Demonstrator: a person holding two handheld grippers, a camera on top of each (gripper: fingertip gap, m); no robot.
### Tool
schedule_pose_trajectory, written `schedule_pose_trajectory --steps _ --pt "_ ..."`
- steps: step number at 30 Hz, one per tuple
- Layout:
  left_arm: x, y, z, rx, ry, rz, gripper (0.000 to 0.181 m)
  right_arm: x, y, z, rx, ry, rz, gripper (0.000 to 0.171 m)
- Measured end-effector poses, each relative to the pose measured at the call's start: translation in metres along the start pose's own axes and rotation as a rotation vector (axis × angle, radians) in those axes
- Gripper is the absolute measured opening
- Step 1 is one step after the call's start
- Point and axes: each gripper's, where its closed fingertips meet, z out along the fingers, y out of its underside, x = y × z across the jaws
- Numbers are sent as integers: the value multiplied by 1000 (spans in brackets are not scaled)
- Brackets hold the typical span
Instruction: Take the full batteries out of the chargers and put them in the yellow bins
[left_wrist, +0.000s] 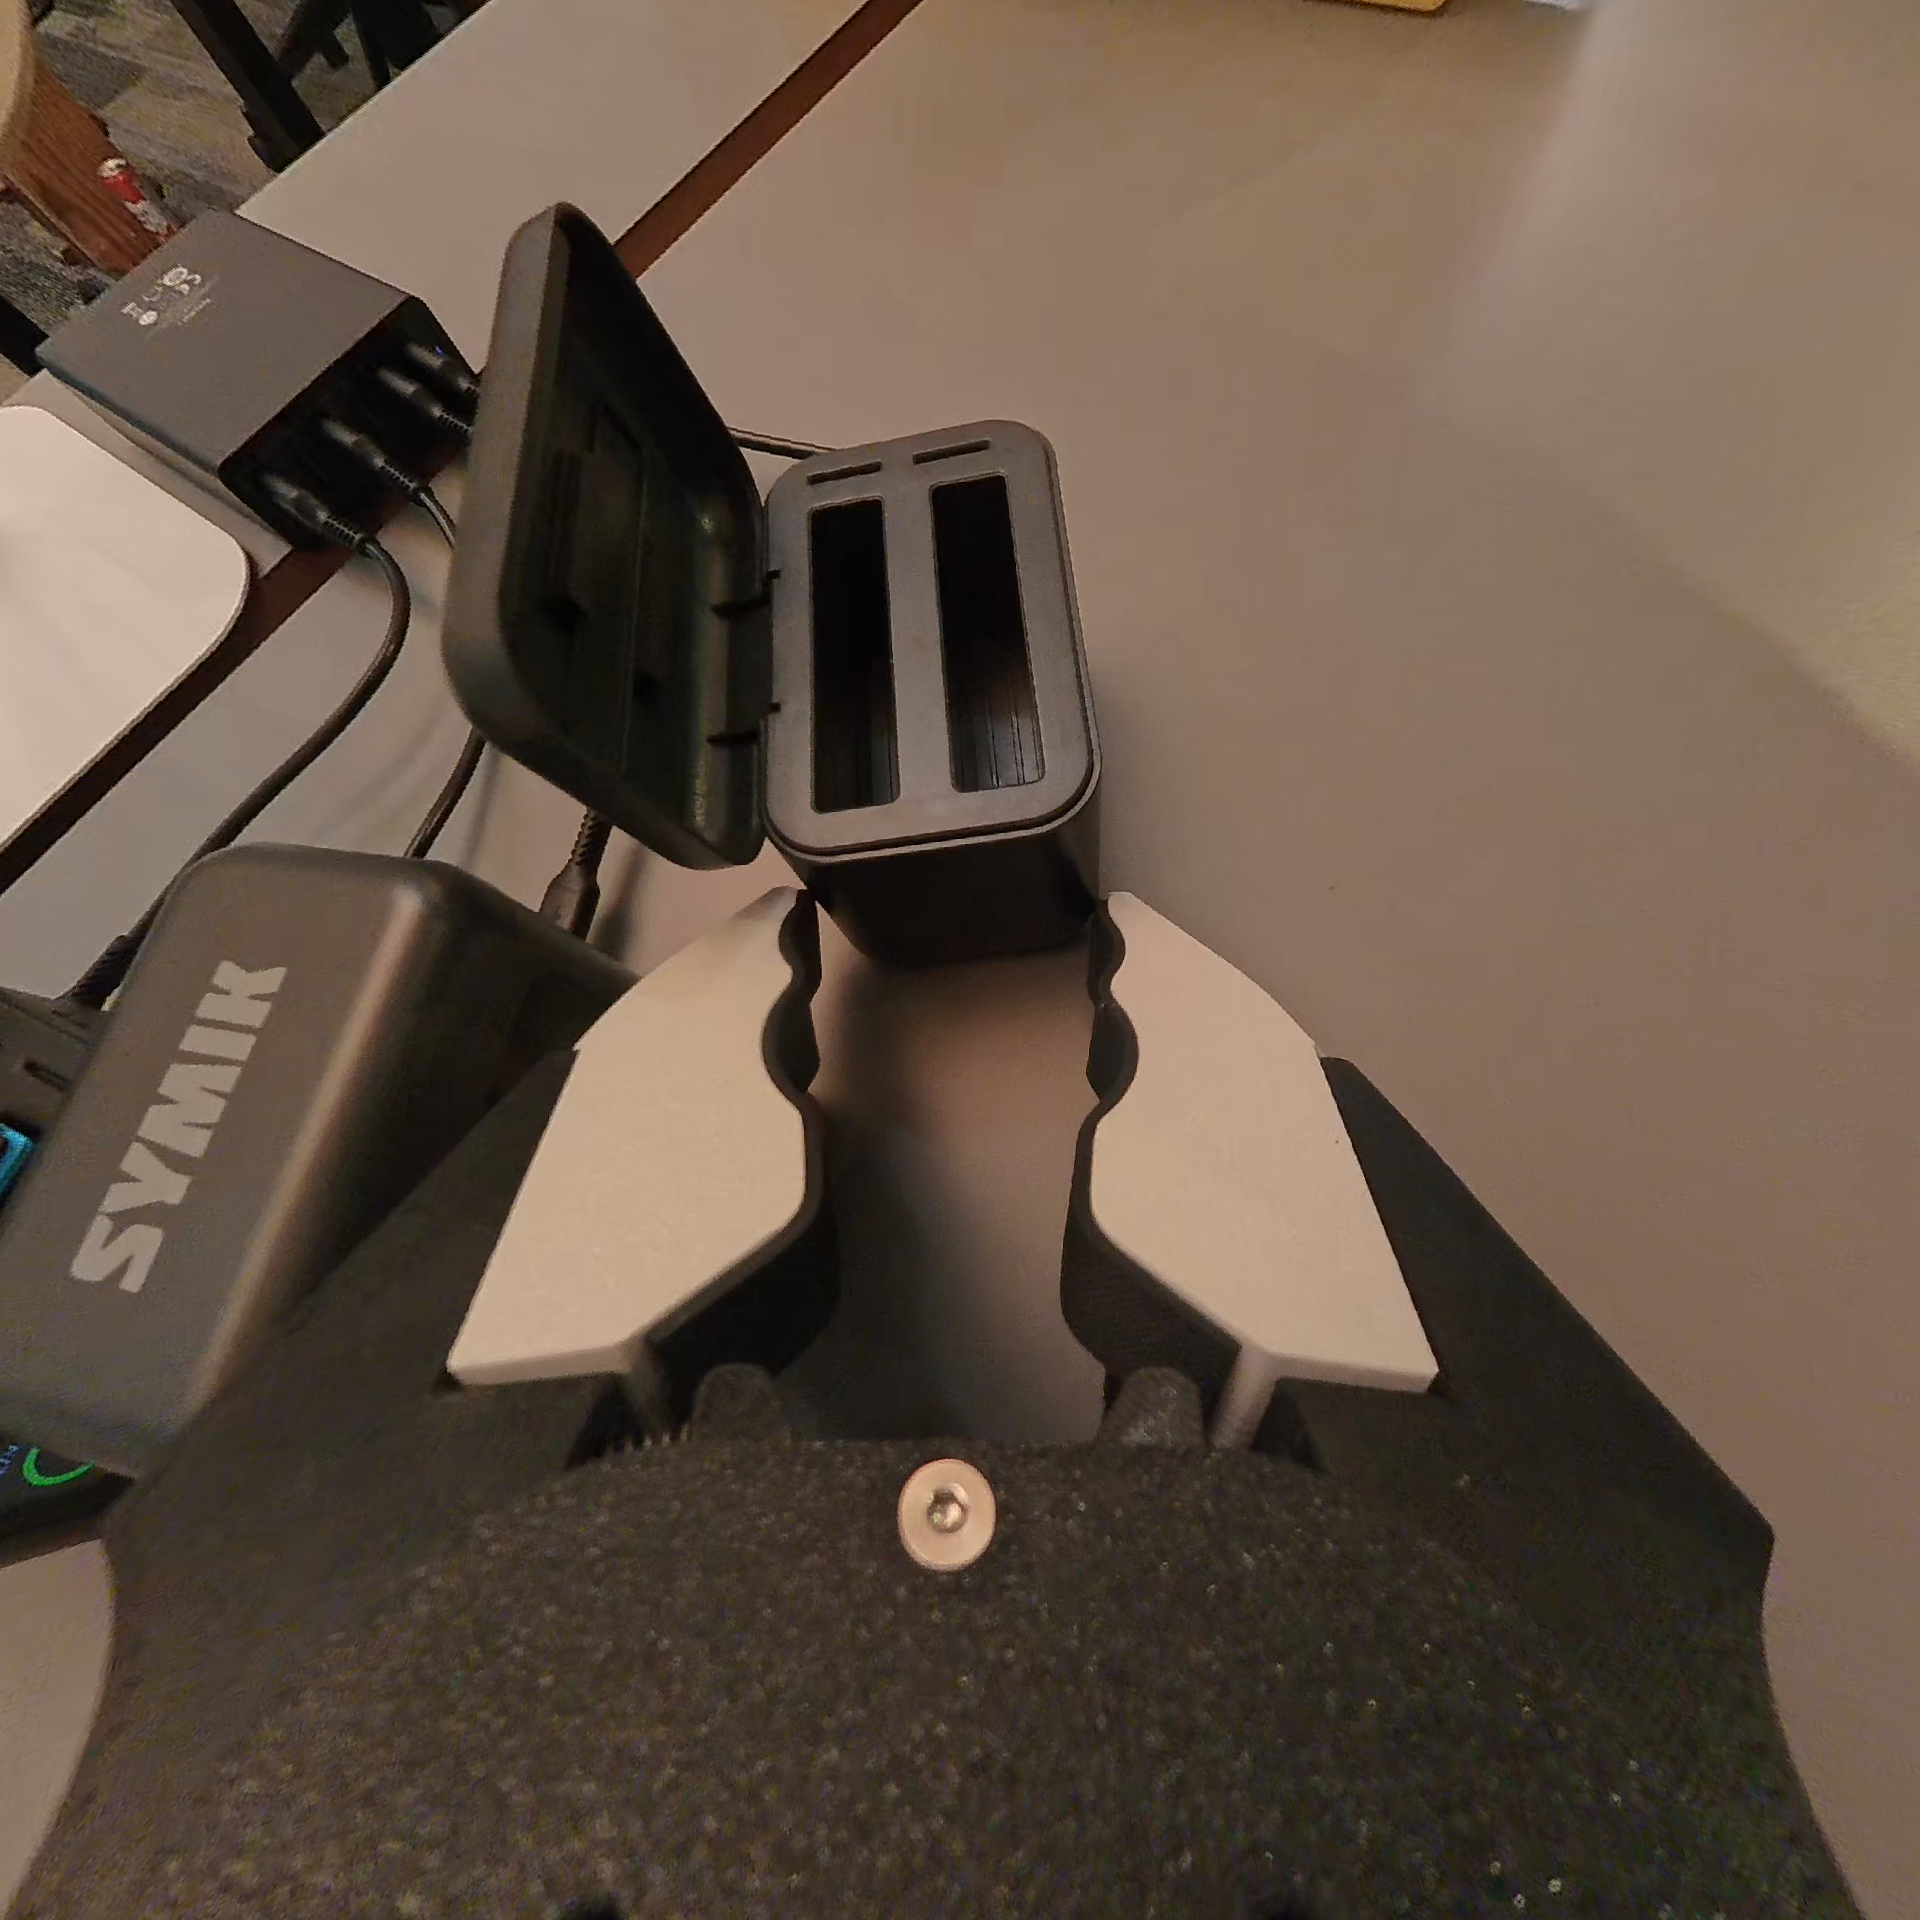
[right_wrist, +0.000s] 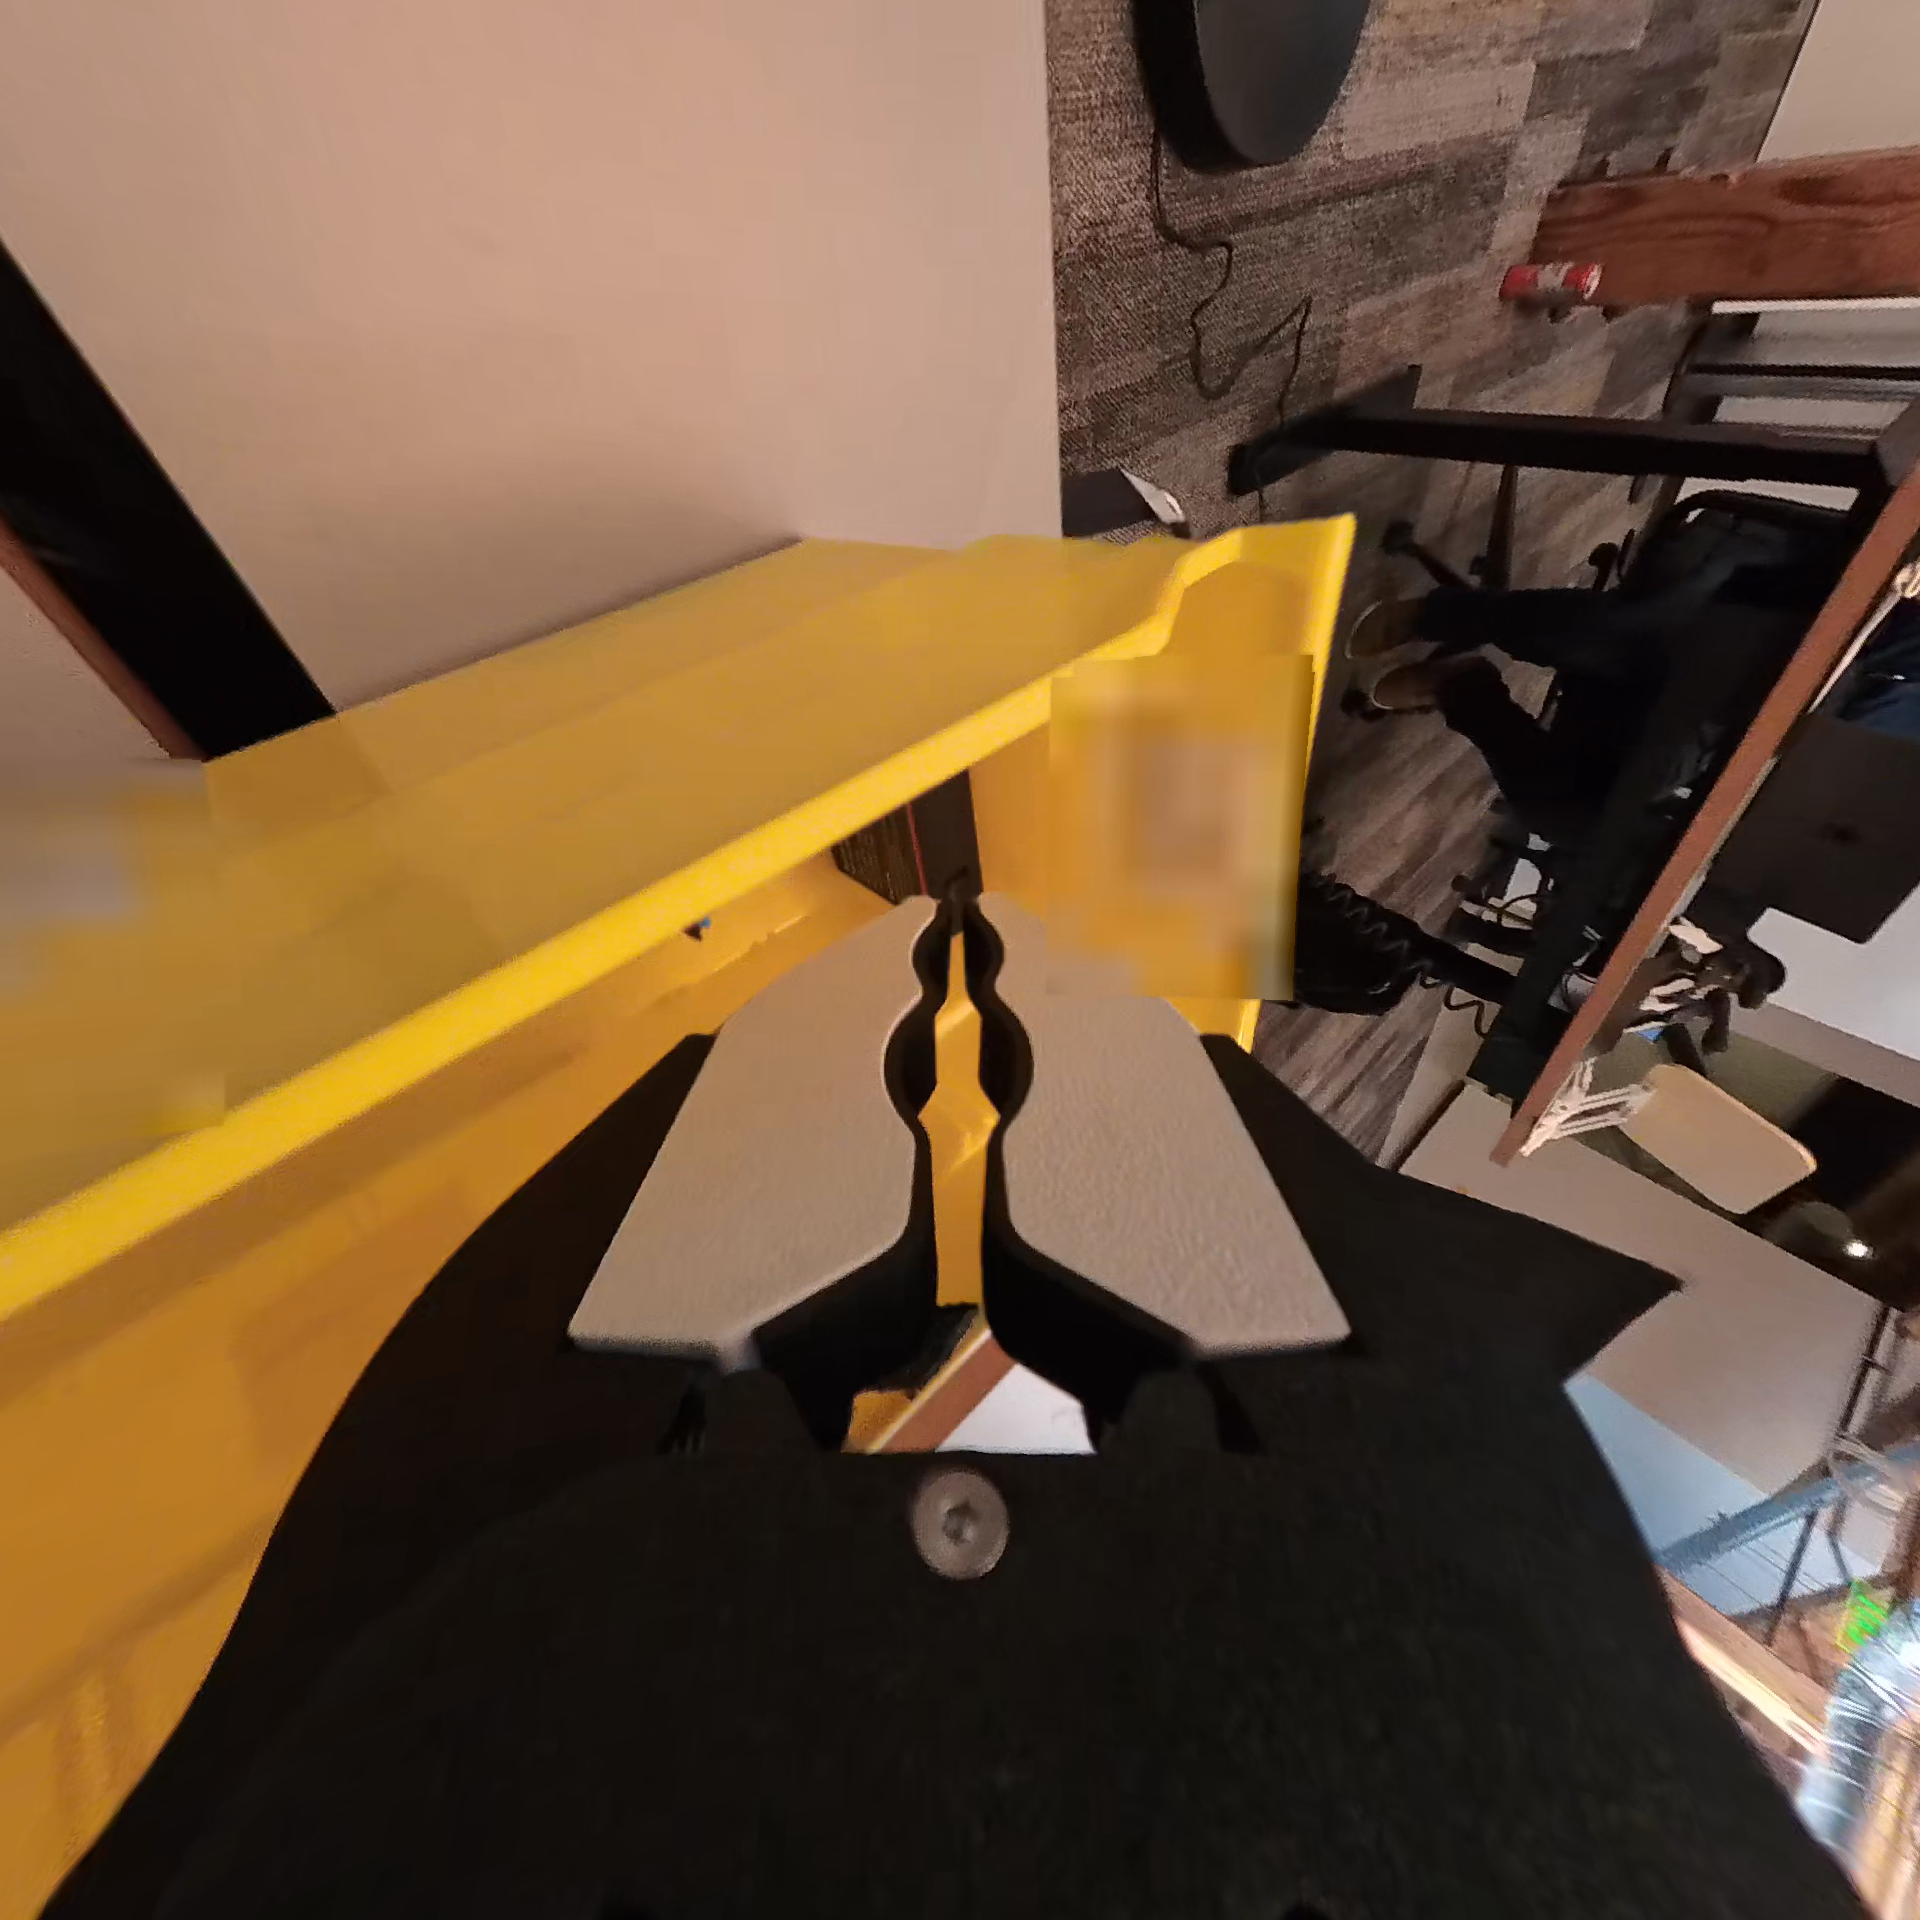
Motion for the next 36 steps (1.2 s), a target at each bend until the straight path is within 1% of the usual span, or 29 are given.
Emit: schedule_pose_trajectory --steps 2,6,8,10,11,14,17,20,22,24,26,30,34,36 --pt "0 0 0 0 0 0 50 -2 5 -2 -19 -1 -6 7" --pt "0 0 0 0 0 1 50 -1 7 -12 -19 4 74 19" --pt "0 0 0 0 0 1 50 5 5 -23 -5 36 138 22" --pt "0 0 0 0 0 1 50 8 7 -37 -11 33 218 24" --pt "0 0 0 0 0 0 50 9 11 -43 -27 22 274 28" --pt "0 0 0 0 0 0 50 5 27 -63 -68 -85 507 40" --pt "0 0 0 -1 2 -1 50 -15 49 -79 -127 -239 722 50" --pt "0 0 0 -1 4 -3 50 -48 64 -78 -182 -368 885 48" --pt "0 0 0 -1 3 -2 50 -75 66 -73 -205 -455 962 33" --pt "0 0 0 -1 3 -2 49 -85 67 -70 -197 -431 1040 19" --pt "0 0 0 -1 2 -1 49 -91 61 -83 -151 -488 1151 4" --pt "0 0 0 -1 3 -2 49 -125 70 -116 -180 -496 1219 2" --pt "0 0 0 -1 3 -2 49 -173 74 -158 -122 -477 1323 2" --pt "0 0 0 -1 3 -2 49 -202 75 -178 -93 -498 1393 2"
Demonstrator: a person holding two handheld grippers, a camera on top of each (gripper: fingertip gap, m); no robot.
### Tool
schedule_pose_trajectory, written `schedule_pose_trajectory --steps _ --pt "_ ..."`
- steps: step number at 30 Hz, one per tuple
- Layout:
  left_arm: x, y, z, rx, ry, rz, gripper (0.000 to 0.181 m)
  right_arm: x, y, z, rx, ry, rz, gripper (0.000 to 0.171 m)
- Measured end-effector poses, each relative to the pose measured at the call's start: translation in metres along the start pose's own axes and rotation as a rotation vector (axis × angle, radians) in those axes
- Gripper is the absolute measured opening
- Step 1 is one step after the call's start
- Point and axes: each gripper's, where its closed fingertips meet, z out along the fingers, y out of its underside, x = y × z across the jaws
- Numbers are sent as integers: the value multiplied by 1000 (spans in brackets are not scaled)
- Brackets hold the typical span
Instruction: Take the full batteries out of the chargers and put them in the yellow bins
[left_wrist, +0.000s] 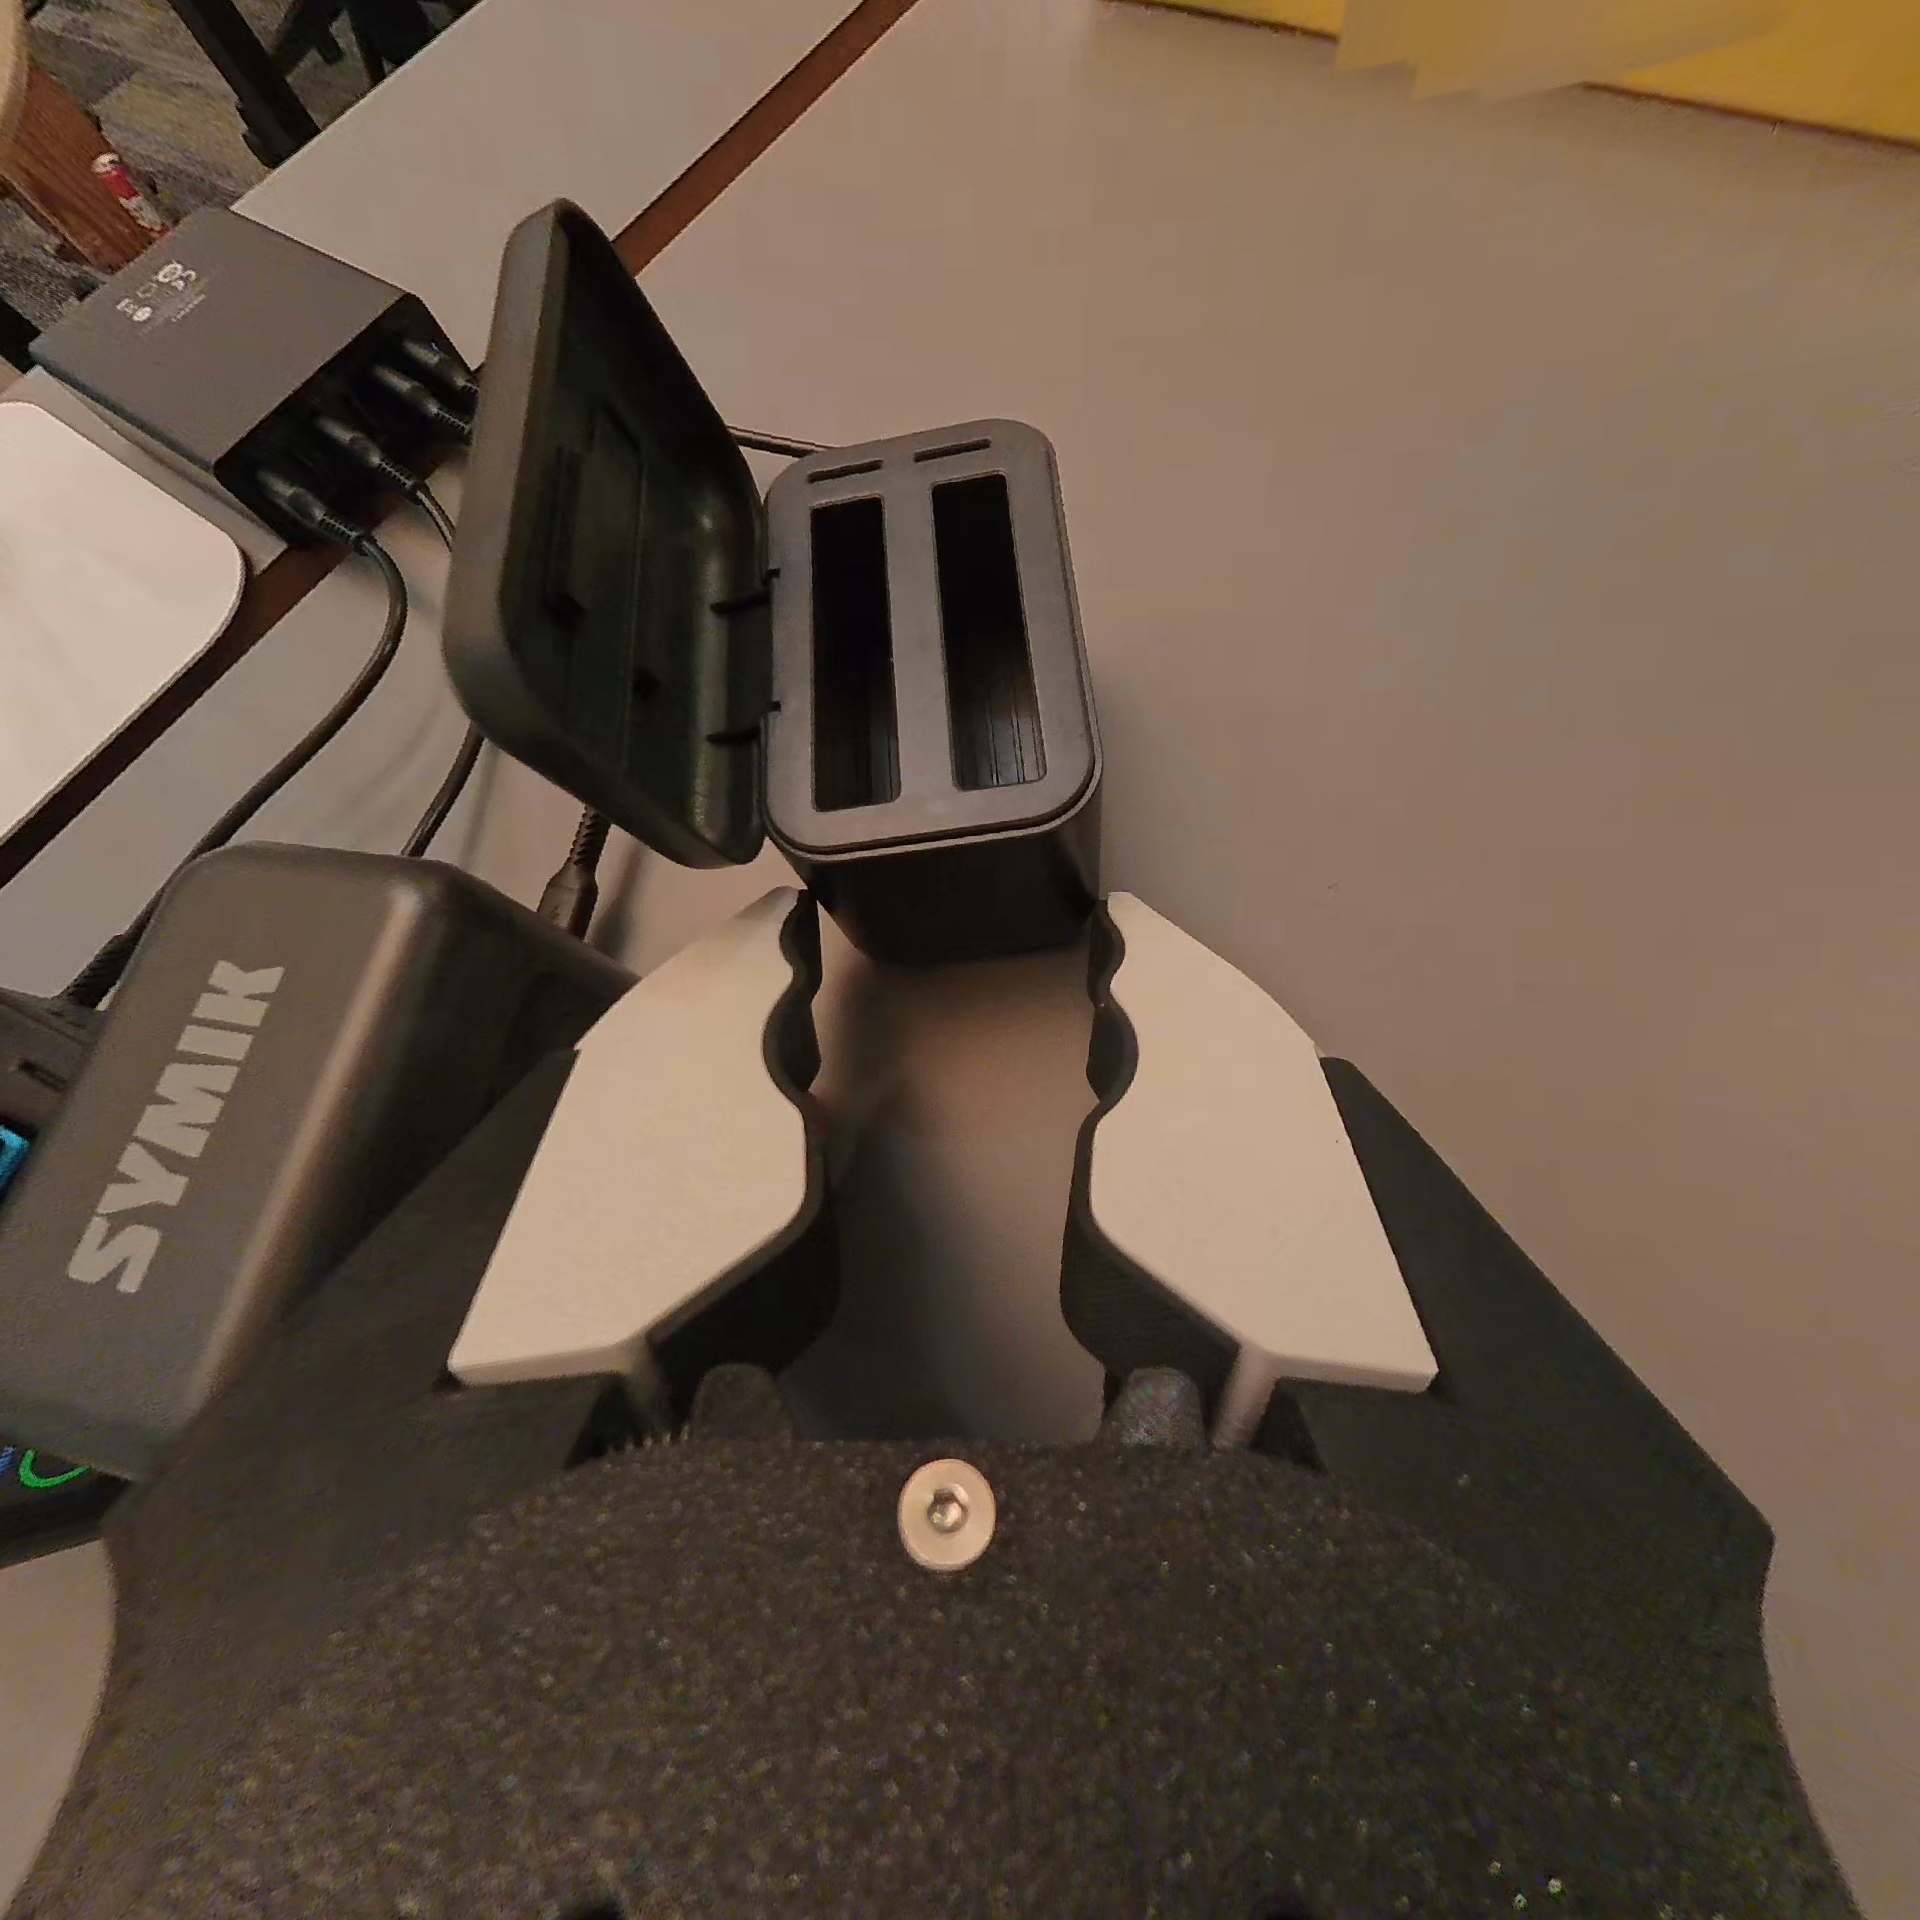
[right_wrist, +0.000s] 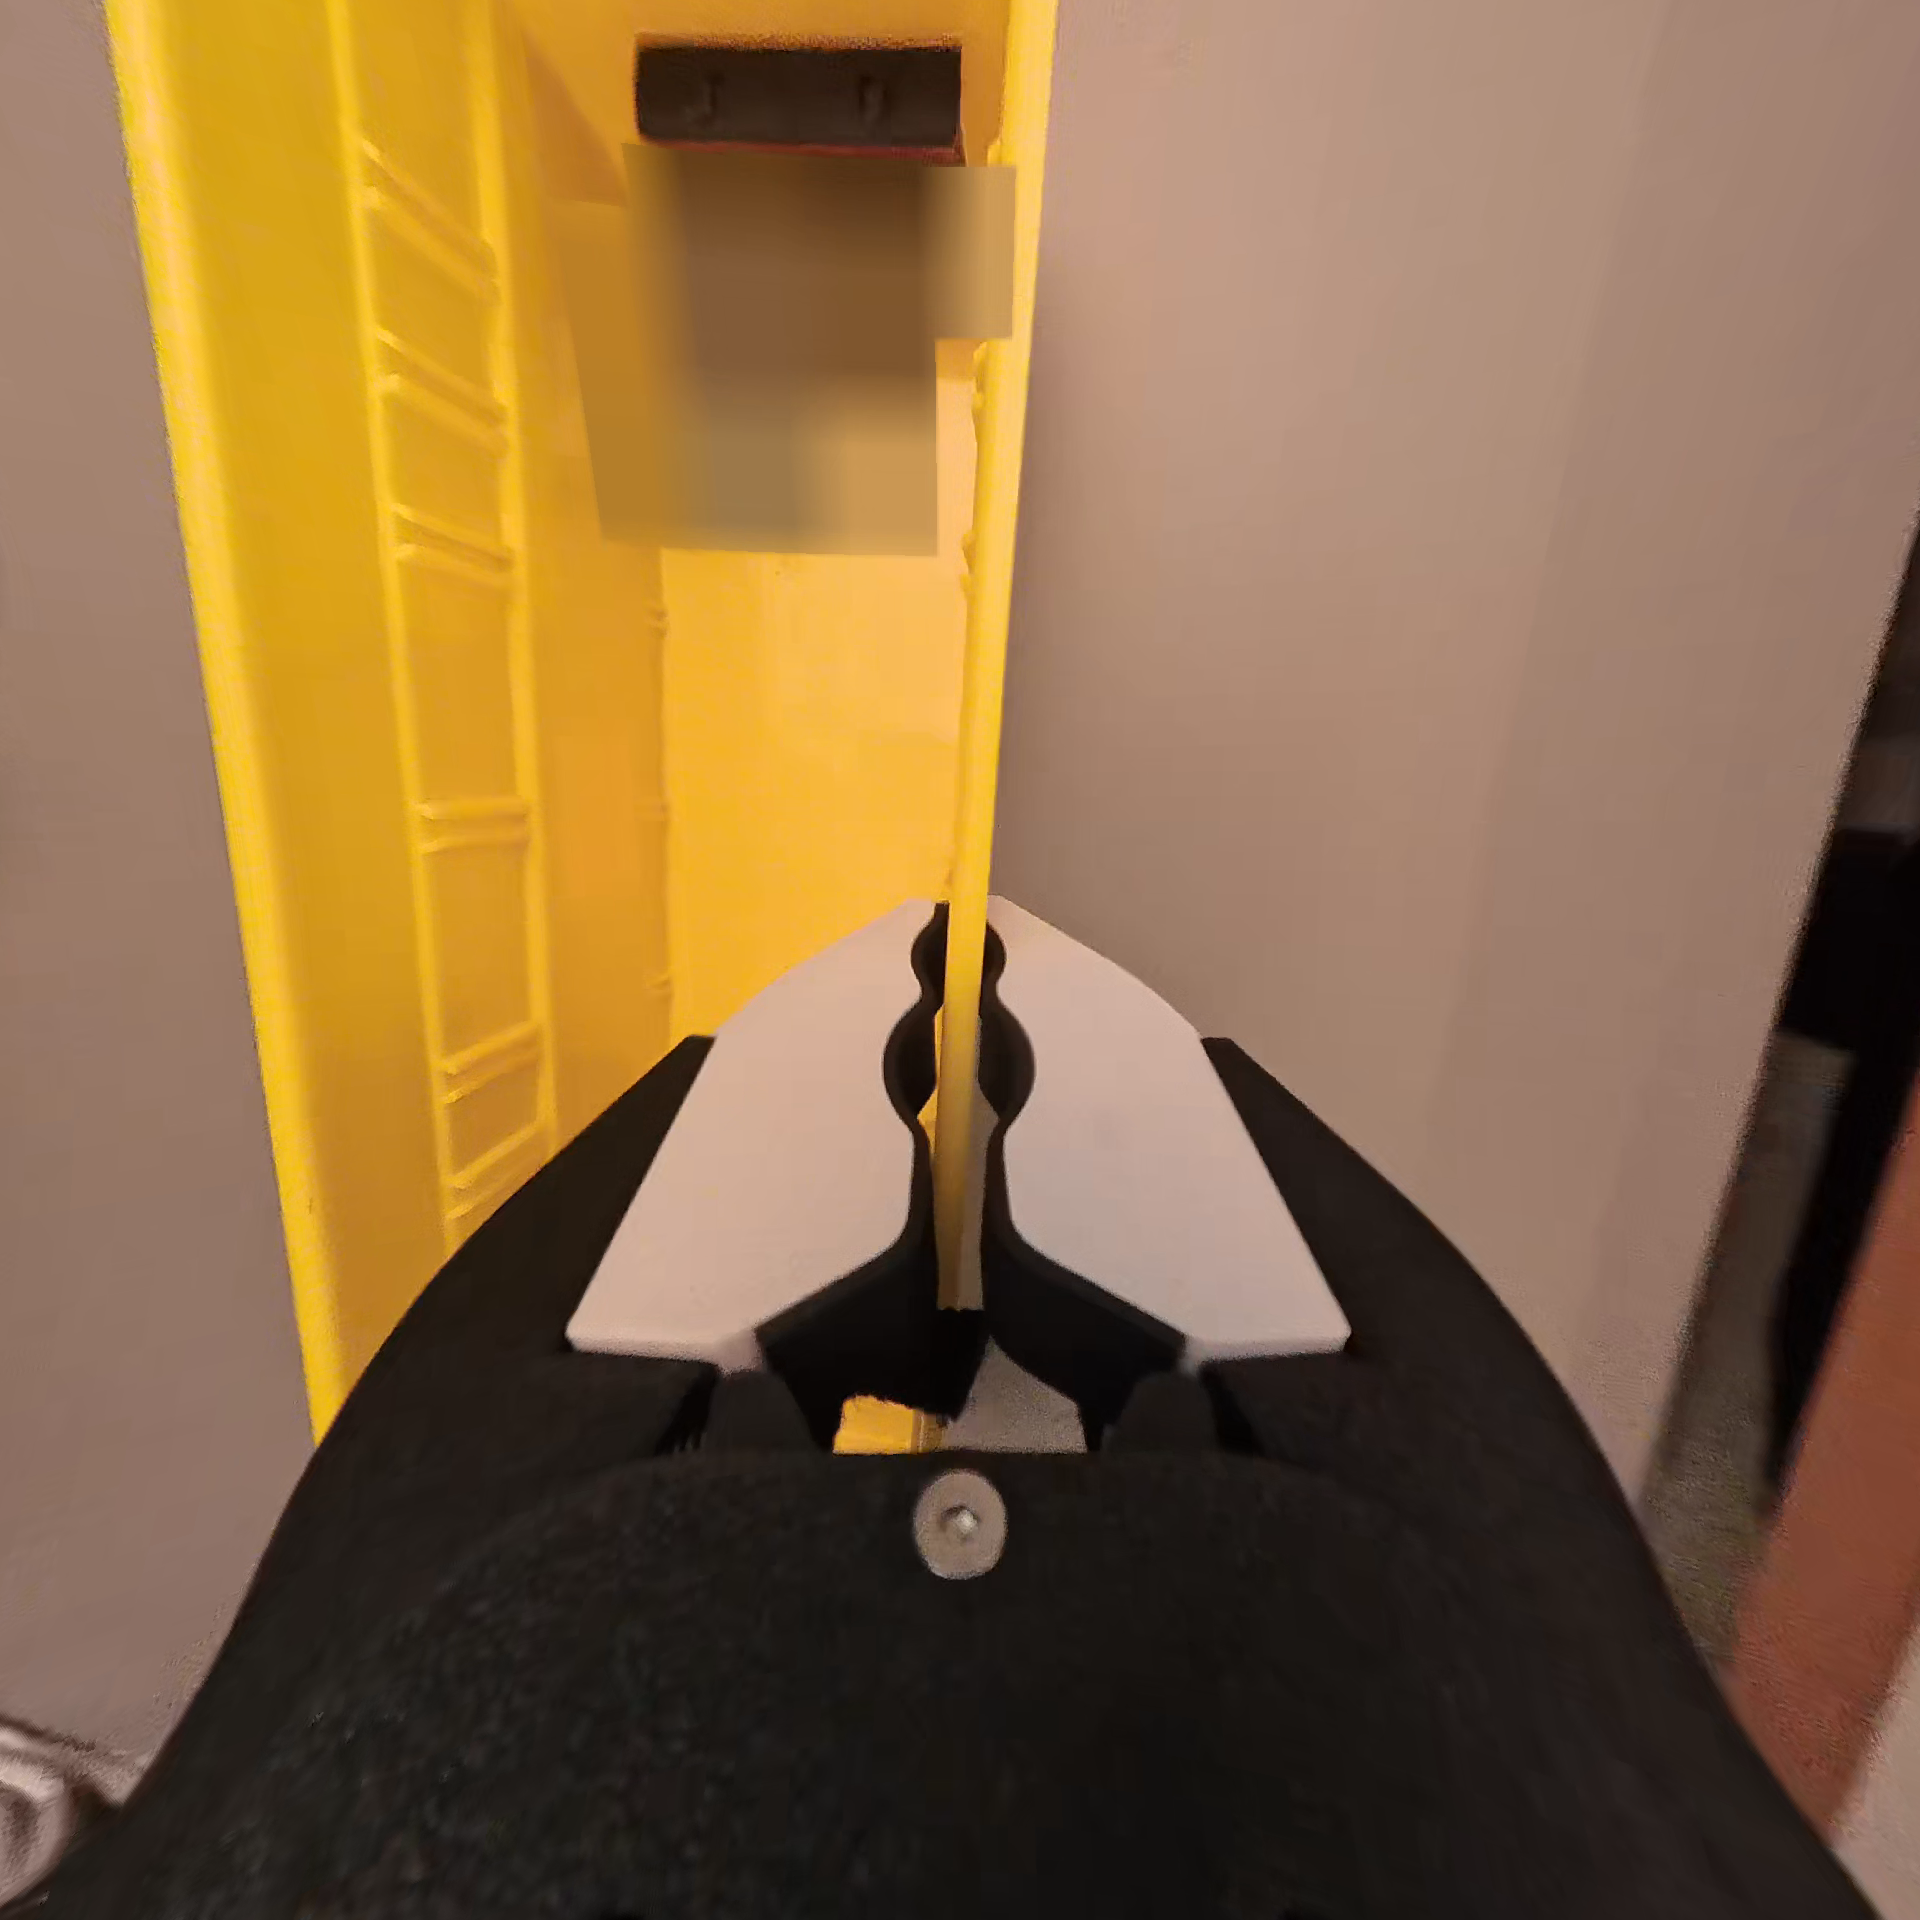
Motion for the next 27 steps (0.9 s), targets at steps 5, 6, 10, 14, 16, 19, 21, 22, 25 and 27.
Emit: schedule_pose_trajectory --steps 5,6,10,14,16,19,21,22,25,27 --pt "0 0 0 0 0 0 49 -16 64 -23 98 -57 171 4" --pt "0 0 0 0 0 0 50 -21 73 -26 115 -85 207 6" --pt "0 0 0 0 1 1 49 -33 90 -42 165 -133 208 21" --pt "0 0 0 1 0 2 49 -25 70 -69 217 -98 -97 21" --pt "0 0 0 1 0 2 49 -12 51 -78 217 4 -361 25" --pt "0 0 0 1 0 2 49 -4 14 -76 182 131 -695 33" --pt "0 0 0 1 -1 4 49 -12 -11 -64 148 165 -873 39" --pt "0 0 0 2 -2 6 49 -16 -23 -57 124 181 -947 44" --pt "1 0 0 4 -2 11 49 -23 -51 -29 22 202 -1097 52" --pt "1 0 -1 4 -1 10 49 -24 -61 -11 -50 185 -1155 48"
